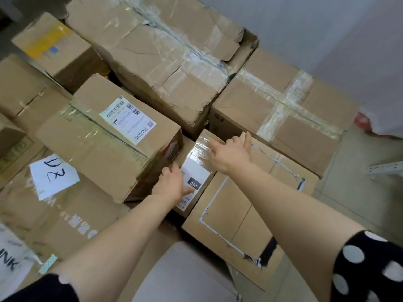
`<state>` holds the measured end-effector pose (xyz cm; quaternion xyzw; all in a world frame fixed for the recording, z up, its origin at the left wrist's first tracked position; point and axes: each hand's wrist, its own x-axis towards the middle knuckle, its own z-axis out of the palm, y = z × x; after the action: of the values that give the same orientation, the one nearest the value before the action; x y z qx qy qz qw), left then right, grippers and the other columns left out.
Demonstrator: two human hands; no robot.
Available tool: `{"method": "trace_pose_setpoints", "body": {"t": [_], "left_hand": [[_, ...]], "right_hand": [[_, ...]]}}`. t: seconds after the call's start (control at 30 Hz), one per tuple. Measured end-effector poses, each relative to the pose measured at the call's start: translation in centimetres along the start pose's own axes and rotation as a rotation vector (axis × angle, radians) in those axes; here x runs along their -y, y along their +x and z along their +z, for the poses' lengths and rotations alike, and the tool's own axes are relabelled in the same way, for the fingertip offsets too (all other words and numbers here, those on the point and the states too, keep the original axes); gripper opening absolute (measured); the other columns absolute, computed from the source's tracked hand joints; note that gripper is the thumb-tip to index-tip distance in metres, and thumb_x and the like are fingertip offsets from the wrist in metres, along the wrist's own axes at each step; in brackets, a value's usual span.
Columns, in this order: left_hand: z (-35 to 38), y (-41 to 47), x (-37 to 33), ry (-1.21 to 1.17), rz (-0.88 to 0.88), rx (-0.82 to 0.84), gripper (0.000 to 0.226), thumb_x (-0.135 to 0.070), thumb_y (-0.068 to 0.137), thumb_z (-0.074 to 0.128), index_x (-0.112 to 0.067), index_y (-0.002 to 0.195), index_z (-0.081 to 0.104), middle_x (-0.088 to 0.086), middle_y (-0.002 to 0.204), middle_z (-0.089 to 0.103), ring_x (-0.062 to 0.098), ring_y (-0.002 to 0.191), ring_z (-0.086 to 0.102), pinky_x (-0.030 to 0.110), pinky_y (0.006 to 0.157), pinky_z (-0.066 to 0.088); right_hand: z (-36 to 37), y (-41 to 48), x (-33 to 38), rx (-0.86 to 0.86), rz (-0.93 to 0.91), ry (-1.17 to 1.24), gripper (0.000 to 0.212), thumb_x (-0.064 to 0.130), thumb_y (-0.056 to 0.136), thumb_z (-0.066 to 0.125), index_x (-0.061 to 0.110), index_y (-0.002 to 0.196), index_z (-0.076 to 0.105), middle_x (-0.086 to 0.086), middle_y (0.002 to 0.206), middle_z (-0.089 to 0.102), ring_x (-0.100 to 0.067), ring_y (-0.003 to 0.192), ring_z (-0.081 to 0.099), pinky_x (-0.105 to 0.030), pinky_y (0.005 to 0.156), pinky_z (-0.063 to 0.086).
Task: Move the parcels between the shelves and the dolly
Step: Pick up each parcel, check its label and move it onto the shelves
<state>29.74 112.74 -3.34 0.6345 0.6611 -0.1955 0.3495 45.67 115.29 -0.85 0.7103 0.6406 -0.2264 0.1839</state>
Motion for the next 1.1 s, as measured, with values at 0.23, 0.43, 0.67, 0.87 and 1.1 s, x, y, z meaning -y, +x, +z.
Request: {"method": "trace_pose_setpoints", "body": {"t": [0.23, 0.43, 0.67, 0.87, 1.1], "left_hand": [[1.3, 2.8, 1.8, 0.034, 0.090, 0.072, 0.069, -0.021, 0.092, 0.061, -0.010, 0.146, 0.020, 0.017, 0.145, 0.020, 0.033, 0.133, 0.027, 0.044, 0.108, 0.034], [2.8, 2.7, 3.2, 0.054, 0.127, 0.119, 0.100, -0.022, 0.079, 0.076, -0.016, 0.150, 0.007, 0.013, 0.145, 0.012, 0.032, 0.135, 0.017, 0.041, 0.108, 0.032], [4.0, 3.3, 4.3, -0.080, 0.078, 0.172, 0.083, -0.035, 0.087, 0.065, -0.053, 0.146, 0.009, 0.011, 0.156, -0.006, 0.035, 0.143, 0.008, 0.043, 0.115, 0.023], [3.3, 4.1, 4.3, -0.004, -0.004, 0.154, 0.113, -0.047, 0.071, 0.078, -0.021, 0.151, 0.003, 0.013, 0.146, 0.024, 0.033, 0.136, 0.024, 0.048, 0.107, 0.034], [3.8, 3.8, 3.3, 0.067, -0.014, 0.066, 0.118, -0.043, 0.063, 0.083, -0.009, 0.147, 0.007, 0.014, 0.140, 0.024, 0.031, 0.132, 0.023, 0.042, 0.100, 0.039]], "right_hand": [[1.8, 2.2, 1.3, 0.080, -0.038, -0.160, 0.039, 0.035, 0.096, 0.031, 0.028, 0.129, 0.052, -0.013, 0.121, 0.052, -0.035, 0.127, 0.034, -0.057, 0.109, -0.019], [2.9, 3.1, 2.1, 0.172, -0.066, -0.255, 0.044, 0.039, 0.097, 0.028, 0.026, 0.129, 0.055, -0.017, 0.142, 0.041, -0.039, 0.137, 0.023, -0.060, 0.107, -0.022], [4.3, 3.4, 3.8, 0.327, -0.100, -0.356, 0.039, 0.030, 0.097, 0.030, 0.030, 0.122, 0.060, -0.009, 0.132, 0.053, -0.036, 0.137, 0.030, -0.060, 0.108, -0.022], [3.8, 4.2, 4.2, 0.216, -0.054, -0.299, 0.057, 0.020, 0.095, 0.033, 0.011, 0.150, 0.019, -0.030, 0.154, 0.014, -0.040, 0.140, 0.026, -0.054, 0.113, -0.014], [4.0, 5.7, 4.4, 0.238, -0.002, -0.134, 0.060, 0.014, 0.089, 0.040, 0.013, 0.146, 0.024, -0.030, 0.144, 0.033, -0.042, 0.136, 0.030, -0.055, 0.116, -0.003]]}}
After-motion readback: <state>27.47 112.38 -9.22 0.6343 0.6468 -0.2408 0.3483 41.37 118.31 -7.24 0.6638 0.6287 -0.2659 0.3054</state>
